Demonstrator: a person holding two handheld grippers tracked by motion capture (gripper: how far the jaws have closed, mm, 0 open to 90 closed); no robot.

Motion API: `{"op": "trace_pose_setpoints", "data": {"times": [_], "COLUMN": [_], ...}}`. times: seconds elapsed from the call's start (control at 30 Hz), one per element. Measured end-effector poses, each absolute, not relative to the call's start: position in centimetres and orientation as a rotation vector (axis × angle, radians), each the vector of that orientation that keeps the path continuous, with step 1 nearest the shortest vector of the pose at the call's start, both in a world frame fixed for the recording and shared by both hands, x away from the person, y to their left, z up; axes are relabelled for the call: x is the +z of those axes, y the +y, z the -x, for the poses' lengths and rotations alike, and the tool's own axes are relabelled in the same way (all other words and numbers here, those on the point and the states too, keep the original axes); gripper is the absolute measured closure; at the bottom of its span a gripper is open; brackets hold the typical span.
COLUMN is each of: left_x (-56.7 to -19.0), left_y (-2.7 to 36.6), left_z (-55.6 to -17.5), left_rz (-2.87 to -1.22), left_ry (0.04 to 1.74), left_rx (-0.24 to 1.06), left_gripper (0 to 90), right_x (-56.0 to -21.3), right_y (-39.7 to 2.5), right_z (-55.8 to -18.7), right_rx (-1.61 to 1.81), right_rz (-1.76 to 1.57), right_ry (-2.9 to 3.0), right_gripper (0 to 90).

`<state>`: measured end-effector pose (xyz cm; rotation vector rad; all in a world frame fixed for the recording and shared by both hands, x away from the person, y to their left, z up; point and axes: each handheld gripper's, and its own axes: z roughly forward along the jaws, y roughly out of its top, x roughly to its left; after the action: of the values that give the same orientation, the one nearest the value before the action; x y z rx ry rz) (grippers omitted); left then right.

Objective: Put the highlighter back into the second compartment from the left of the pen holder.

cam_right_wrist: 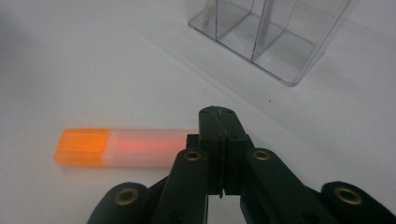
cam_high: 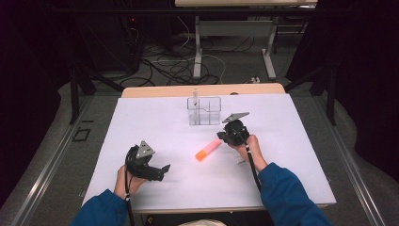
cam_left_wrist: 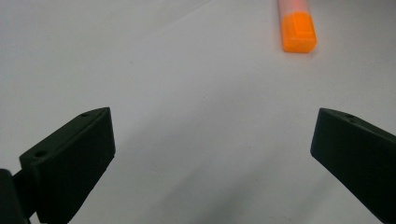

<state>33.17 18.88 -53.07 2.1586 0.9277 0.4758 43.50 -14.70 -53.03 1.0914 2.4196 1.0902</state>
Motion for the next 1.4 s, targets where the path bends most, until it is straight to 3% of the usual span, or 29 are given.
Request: {"op": "trace_pose_setpoints", "data": {"times": [0.63, 1.4], "left_x": [-53.2, -53.0], "left_y": [18.5, 18.5], "left_z": [-33.2, -33.0], "left_rz": [-2.181, -2.182], "left_ry": [0.921, 0.896], "left_rx": [0.480, 0.492], "left_gripper": [0.0, 0.0], "right_x": [-54.6, -54.3], "right_y": [-12.1, -12.9], "right_z": [-45.5, -42.5], "right_rx": [0.857, 0.781], "right_rz": [-1.030, -1.084], "right_ry": [2.495, 2.586], "right_gripper": [90.0, 90.0]}}
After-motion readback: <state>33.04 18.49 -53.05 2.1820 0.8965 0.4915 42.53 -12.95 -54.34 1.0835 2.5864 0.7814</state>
